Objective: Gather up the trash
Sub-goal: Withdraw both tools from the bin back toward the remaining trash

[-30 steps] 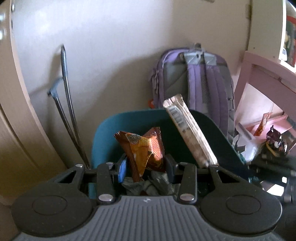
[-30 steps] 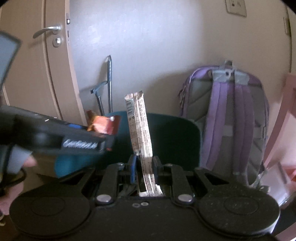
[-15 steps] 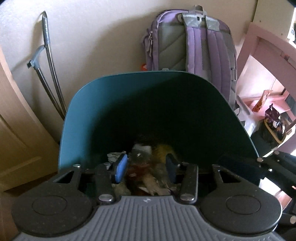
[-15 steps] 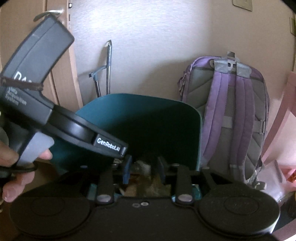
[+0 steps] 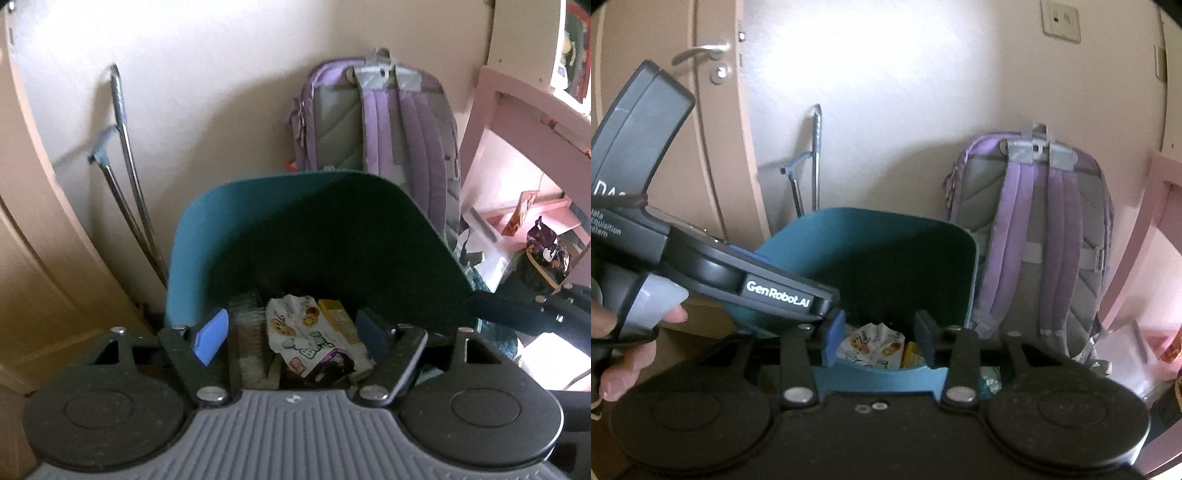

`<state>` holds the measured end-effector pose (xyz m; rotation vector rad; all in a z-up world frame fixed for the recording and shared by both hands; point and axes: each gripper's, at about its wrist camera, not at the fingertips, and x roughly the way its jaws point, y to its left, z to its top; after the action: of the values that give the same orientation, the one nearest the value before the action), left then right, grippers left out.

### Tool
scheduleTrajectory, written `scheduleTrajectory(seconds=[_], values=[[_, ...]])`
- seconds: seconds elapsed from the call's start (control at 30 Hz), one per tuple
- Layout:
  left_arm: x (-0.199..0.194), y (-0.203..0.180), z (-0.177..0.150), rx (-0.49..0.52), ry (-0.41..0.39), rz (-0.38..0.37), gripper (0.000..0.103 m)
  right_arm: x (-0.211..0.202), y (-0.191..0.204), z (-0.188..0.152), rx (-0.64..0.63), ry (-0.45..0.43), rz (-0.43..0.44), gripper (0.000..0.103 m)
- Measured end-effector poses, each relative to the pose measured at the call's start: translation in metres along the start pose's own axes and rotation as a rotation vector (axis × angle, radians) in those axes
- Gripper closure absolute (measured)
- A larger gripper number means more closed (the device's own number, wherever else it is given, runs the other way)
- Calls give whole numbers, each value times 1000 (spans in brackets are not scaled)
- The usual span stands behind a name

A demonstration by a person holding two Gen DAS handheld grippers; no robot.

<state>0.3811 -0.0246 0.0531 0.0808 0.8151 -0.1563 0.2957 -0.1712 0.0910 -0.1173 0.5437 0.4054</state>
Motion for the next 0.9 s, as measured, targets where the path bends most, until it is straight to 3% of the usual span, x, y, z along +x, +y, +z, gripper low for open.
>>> scheduleTrajectory(seconds=[0.47,0.9], values=[[-86,10,-31,-11,-130,15,23,-63,24,-1,-36,-48,42,52],[-139,33,-98,-9,-208,-30,21,-80,46,-45,-32,2,165,46]])
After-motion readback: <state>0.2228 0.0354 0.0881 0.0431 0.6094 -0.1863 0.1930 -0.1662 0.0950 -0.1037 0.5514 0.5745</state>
